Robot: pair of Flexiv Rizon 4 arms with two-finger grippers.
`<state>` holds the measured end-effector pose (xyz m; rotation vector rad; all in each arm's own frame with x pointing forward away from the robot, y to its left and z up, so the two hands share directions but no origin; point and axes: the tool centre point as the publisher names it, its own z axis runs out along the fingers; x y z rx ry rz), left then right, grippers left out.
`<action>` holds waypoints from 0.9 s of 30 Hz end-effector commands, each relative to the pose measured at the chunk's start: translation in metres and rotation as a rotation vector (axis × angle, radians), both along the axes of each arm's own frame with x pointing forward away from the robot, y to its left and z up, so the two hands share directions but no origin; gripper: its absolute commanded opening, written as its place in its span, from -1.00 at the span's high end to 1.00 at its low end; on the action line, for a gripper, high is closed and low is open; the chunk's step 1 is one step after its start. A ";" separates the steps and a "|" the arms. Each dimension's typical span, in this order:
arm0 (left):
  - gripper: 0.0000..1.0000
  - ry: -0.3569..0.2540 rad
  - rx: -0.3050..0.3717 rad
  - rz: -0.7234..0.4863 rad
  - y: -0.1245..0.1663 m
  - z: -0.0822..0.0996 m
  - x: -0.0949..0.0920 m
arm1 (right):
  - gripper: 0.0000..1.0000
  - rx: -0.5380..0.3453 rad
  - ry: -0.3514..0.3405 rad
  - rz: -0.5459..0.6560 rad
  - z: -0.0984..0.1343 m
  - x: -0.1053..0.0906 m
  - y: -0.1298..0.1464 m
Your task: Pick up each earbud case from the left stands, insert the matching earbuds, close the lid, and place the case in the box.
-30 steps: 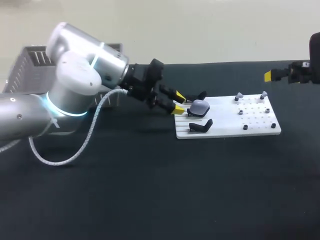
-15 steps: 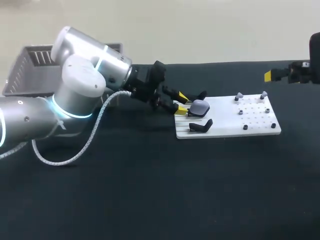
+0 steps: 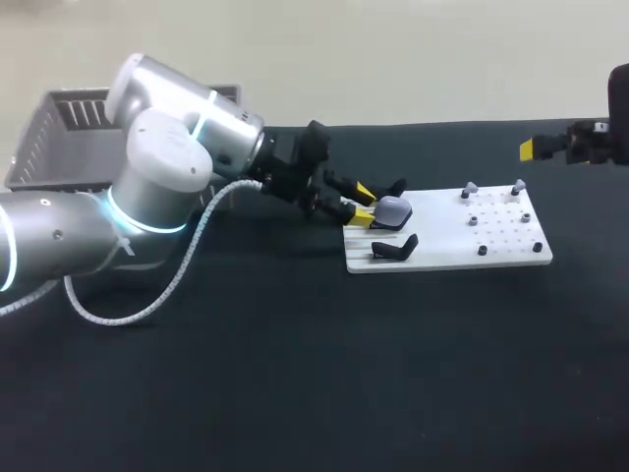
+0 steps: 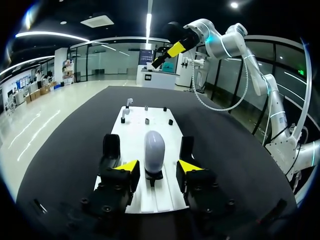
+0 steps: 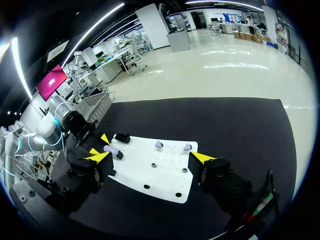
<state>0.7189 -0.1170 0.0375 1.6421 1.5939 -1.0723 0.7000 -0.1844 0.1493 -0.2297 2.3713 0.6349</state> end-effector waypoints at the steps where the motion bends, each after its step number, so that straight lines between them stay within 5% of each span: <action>1: 0.00 0.003 0.000 -0.008 -0.003 -0.002 0.004 | -1.00 -0.001 0.000 0.000 0.000 0.000 0.000; 27: 0.06 -0.003 -0.002 -0.023 -0.014 -0.008 0.004 | -1.00 -0.001 0.000 0.000 0.000 0.000 0.000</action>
